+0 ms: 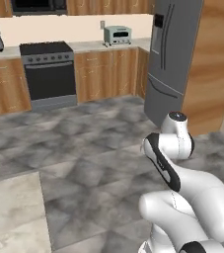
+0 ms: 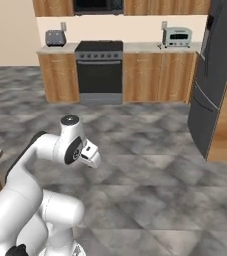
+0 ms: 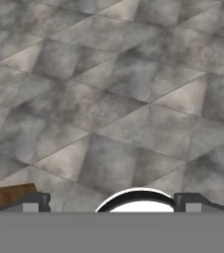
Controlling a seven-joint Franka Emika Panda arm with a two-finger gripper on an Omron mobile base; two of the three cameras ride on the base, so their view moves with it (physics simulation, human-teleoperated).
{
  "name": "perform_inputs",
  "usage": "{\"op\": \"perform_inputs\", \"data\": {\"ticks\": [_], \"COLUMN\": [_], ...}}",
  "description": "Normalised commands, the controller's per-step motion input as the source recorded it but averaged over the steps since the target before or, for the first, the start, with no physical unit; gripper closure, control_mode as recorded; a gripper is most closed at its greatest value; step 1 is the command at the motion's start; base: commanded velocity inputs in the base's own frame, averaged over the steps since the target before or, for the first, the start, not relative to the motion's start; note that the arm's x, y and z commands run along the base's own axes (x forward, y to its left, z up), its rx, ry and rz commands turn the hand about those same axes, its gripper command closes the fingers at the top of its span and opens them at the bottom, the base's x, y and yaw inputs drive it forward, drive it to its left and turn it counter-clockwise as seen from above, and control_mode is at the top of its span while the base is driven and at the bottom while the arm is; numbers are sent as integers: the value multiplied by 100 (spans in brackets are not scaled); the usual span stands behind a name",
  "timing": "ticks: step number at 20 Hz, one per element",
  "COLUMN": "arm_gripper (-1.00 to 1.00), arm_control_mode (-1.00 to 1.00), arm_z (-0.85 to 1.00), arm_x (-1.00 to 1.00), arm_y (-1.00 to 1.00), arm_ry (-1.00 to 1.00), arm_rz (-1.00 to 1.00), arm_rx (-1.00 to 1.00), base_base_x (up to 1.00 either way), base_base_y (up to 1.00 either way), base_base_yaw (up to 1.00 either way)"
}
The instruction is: Take the fork and place it on the left side of the plate. Then take the spoon and place it on the right side of the plate. Make sure they're directly next to the plate.
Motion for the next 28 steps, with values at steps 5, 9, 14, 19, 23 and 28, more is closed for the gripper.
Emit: {"op": "perform_inputs", "data": {"ticks": [5,9,14,19,23,28], "arm_gripper": [-100,-100,-100,-100,-100,-100], "arm_control_mode": [100,100,100,100,100,100], "arm_z": [0,0,0,0,0,0], "arm_x": [0,0,0,0,0,0], "arm_y": [0,0,0,0,0,0], "arm_ry": [0,0,0,0,0,0], "arm_rz": [0,0,0,0,0,0], "arm_rx": [0,0,0,0,0,0], "base_base_x": [94,94,94,94,93,84], "base_base_y": [-3,-4,-5,-3,-12,-24], "base_base_yaw": [11,8,6,6,10,17]}}
